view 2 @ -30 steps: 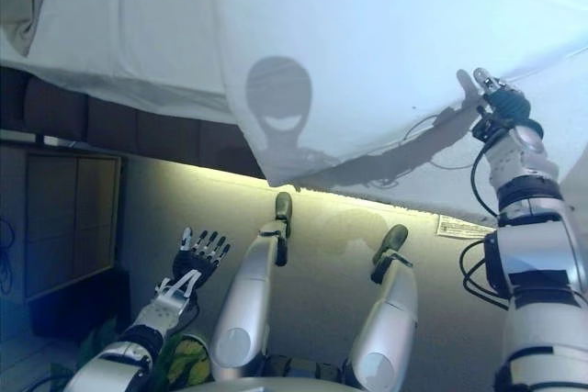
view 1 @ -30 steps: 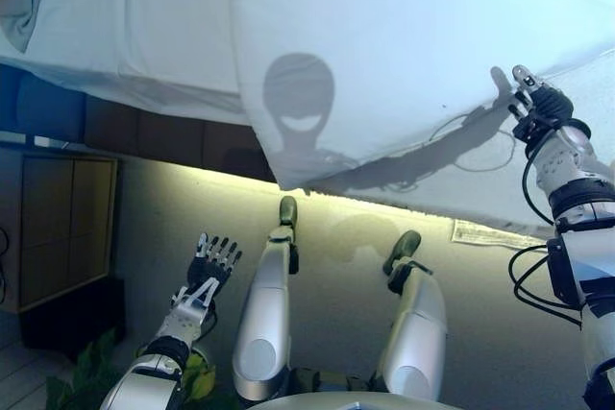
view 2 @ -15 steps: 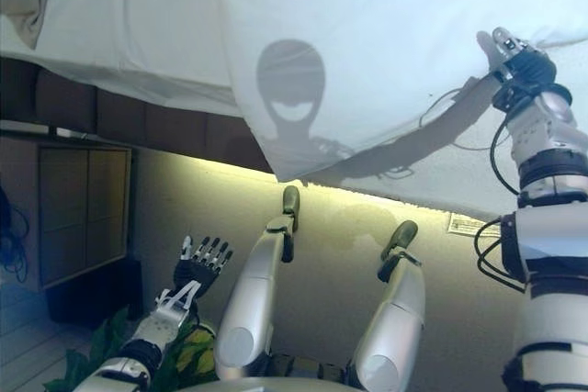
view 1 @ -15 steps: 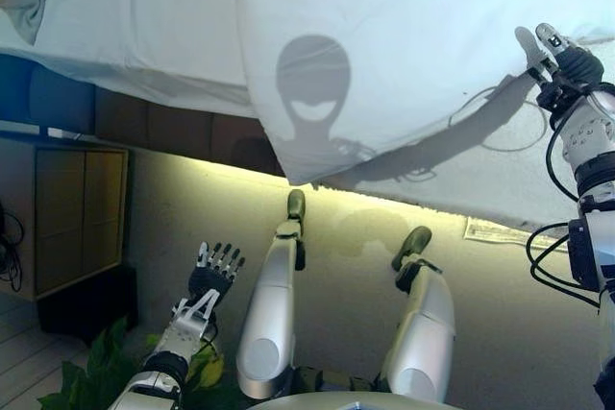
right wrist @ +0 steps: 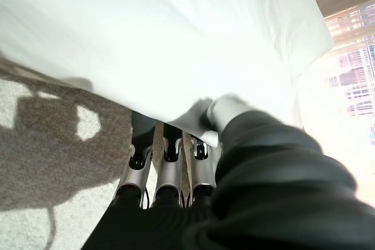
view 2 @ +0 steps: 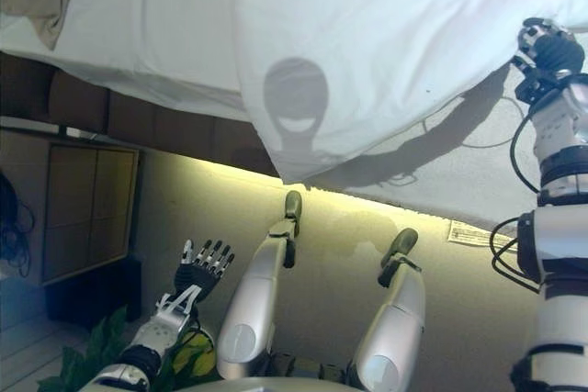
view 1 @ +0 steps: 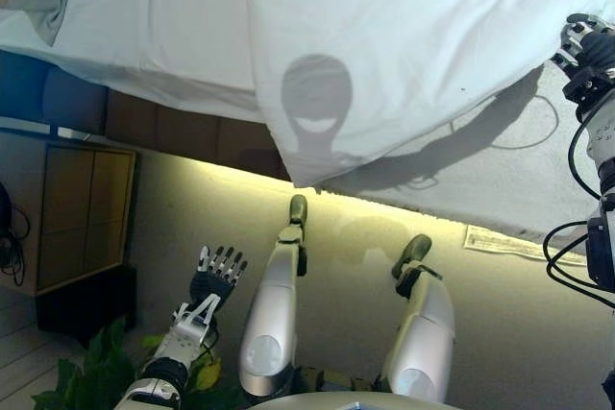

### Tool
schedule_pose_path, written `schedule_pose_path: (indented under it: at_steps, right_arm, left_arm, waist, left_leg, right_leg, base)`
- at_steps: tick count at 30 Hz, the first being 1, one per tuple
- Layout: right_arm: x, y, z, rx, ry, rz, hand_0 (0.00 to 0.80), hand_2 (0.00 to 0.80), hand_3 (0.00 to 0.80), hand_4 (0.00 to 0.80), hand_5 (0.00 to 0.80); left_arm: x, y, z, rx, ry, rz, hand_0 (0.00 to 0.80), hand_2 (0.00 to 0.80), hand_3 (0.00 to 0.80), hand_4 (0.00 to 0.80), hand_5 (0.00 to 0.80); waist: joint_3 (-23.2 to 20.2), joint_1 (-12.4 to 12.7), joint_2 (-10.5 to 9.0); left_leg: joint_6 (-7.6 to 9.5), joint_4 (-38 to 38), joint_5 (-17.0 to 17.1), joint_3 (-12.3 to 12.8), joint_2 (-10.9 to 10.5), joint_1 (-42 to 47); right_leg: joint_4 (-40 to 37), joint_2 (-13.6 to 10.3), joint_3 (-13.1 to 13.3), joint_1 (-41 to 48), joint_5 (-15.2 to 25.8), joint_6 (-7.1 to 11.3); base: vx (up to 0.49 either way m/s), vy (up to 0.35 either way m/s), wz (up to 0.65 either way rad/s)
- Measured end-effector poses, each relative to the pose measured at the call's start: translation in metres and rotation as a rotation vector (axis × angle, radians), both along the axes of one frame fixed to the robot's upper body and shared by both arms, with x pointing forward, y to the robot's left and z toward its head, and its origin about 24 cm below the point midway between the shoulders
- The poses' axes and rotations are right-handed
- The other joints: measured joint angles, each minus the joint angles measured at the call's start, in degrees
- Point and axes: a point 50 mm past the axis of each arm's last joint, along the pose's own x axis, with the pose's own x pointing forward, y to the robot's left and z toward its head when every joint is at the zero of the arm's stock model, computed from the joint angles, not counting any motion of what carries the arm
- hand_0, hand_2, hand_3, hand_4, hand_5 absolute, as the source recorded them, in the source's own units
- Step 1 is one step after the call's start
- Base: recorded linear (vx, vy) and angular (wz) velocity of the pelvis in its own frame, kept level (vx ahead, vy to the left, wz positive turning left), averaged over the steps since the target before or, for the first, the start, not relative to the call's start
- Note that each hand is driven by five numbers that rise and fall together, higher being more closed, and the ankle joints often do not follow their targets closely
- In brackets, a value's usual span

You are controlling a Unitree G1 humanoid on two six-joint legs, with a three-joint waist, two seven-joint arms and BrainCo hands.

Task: Make the bed neatly

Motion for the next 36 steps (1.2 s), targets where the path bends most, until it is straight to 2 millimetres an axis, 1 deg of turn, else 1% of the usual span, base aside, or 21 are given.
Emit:
schedule_pose_path:
  at_steps: [4, 11, 17, 21, 24, 26, 28, 32, 33, 36]
  right_arm:
    - [0.000, 0.000, 0.000, 0.000, 0.000, -0.001, 0.800, 0.800, 0.800, 0.800, 0.800]
    - [0.000, 0.000, 0.000, -0.001, 0.001, 0.012, 0.800, 0.800, 0.800, 0.800, 0.800]
    - [0.001, 0.003, -0.003, 0.020, 0.006, 0.051, 0.800, 0.800, 0.800, 0.800, 0.800]
    - [0.004, 0.008, -0.011, 0.071, 0.013, 0.108, 0.800, 0.800, 0.800, 0.800, 0.800]
    - [0.006, 0.013, -0.021, 0.112, 0.020, 0.150, 0.800, 0.800, 0.800, 0.800, 0.800]
    - [0.006, 0.016, -0.032, 0.144, 0.039, 0.162, 0.800, 0.800, 0.800, 0.800, 0.800]
    - [0.007, 0.020, -0.052, 0.184, 0.081, 0.179, 0.800, 0.800, 0.800, 0.800, 0.800]
    - [0.008, 0.029, -0.070, 0.238, 0.112, 0.232, 0.800, 0.800, 0.800, 0.800, 0.800]
    - [0.008, 0.029, -0.071, 0.241, 0.114, 0.234, 0.800, 0.800, 0.800, 0.800, 0.800]
    - [0.007, 0.037, -0.090, 0.273, 0.161, 0.274, 0.800, 0.800, 0.800, 0.800, 0.800]
  left_arm:
    - [-0.001, 0.000, -0.001, 0.001, 0.004, 0.002, 0.000, 0.000, 0.000, 0.000, 0.000]
    - [-0.002, 0.001, -0.001, 0.001, 0.004, 0.002, 0.000, 0.000, 0.000, 0.000, 0.000]
    - [-0.002, 0.000, -0.001, 0.001, 0.003, 0.002, 0.000, 0.000, 0.000, 0.000, 0.000]
    - [-0.002, 0.001, -0.001, 0.002, 0.002, 0.002, 0.000, 0.000, 0.000, 0.000, 0.000]
    - [-0.001, 0.001, 0.000, 0.003, 0.001, 0.002, 0.000, 0.000, 0.000, 0.000, 0.000]
    - [-0.001, 0.001, 0.000, 0.004, 0.002, 0.004, 0.000, 0.000, 0.000, 0.000, 0.000]
    - [0.000, 0.002, 0.000, 0.007, 0.003, 0.006, 0.000, 0.000, 0.000, 0.000, 0.000]
    - [0.002, 0.006, 0.002, 0.006, -0.002, 0.026, 0.000, 0.000, 0.000, 0.000, 0.000]
    - [0.002, 0.006, 0.002, 0.006, -0.002, 0.028, 0.000, 0.000, 0.000, 0.000, 0.000]
    - [-0.001, 0.010, -0.001, 0.015, 0.018, 0.042, 0.000, 0.000, 0.000, 0.000, 0.000]
  waist:
    - [-0.01, 0.10, 0.01]
    - [-0.01, 0.03, 0.01]
    - [-0.01, -0.08, 0.02]
    - [-0.06, -0.13, -0.02]
    - [-0.11, -0.18, -0.11]
    - [-0.18, -0.24, -0.23]
    - [-0.53, -0.18, -0.57]
    - [-1.38, -0.30, -1.27]
    - [-1.40, -0.26, -1.31]
    - [-3.00, -0.17, -1.95]
  left_leg:
    - [0.06, -0.84, 0.15, -0.13, -0.06, 1.19]
    - [0.18, -1.94, 0.45, 0.15, -0.11, 2.76]
    - [0.41, -5.20, 1.17, 0.62, 0.03, 6.88]
    - [0.43, -7.29, 1.47, 0.81, 0.12, 10.10]
    - [0.42, -8.05, 1.47, 1.07, 0.27, 11.78]
    - [0.40, -8.40, 1.32, 1.42, 0.42, 13.05]
    - [0.38, -9.27, 1.33, 1.68, 0.46, 15.36]
    - [0.31, -10.04, 1.28, 1.95, 0.62, 17.53]
    - [0.30, -10.11, 1.28, 1.95, 0.61, 17.69]
    - [0.31, -10.73, 1.19, 1.96, 0.44, 19.09]
  right_leg:
    - [-0.82, 0.01, -0.51, 1.40, 0.24, 0.18]
    - [-2.99, 0.39, -0.61, 3.30, 1.34, 0.56]
    - [-8.09, 1.37, -1.24, 8.17, 3.42, 1.04]
    - [-11.56, 1.90, -2.09, 12.10, 4.50, 1.34]
    - [-12.86, 2.17, -2.34, 14.01, 4.88, 1.47]
    - [-13.67, 2.24, -2.65, 15.53, 5.10, 1.51]
    - [-15.21, 2.53, -3.01, 18.11, 5.47, 1.65]
    - [-17.47, 3.06, -3.26, 20.89, 6.28, 1.73]
    - [-17.60, 3.06, -3.30, 21.07, 6.33, 1.74]
    - [-19.41, 3.09, -3.67, 23.08, 6.81, 1.98]
  base:
    - [-0.038, 0.001, 0.03]
    - [-0.045, 0.009, -0.03]
    - [-0.033, 0.003, -0.04]
    - [0.000, 0.000, 0.00]
    - [-0.049, 0.012, -0.01]
    - [-0.016, 0.012, -0.02]
    - [0.047, -0.002, -0.04]
    - [0.040, 0.000, -0.04]
    - [0.041, -0.002, 0.03]
    - [0.041, -0.013, 0.02]
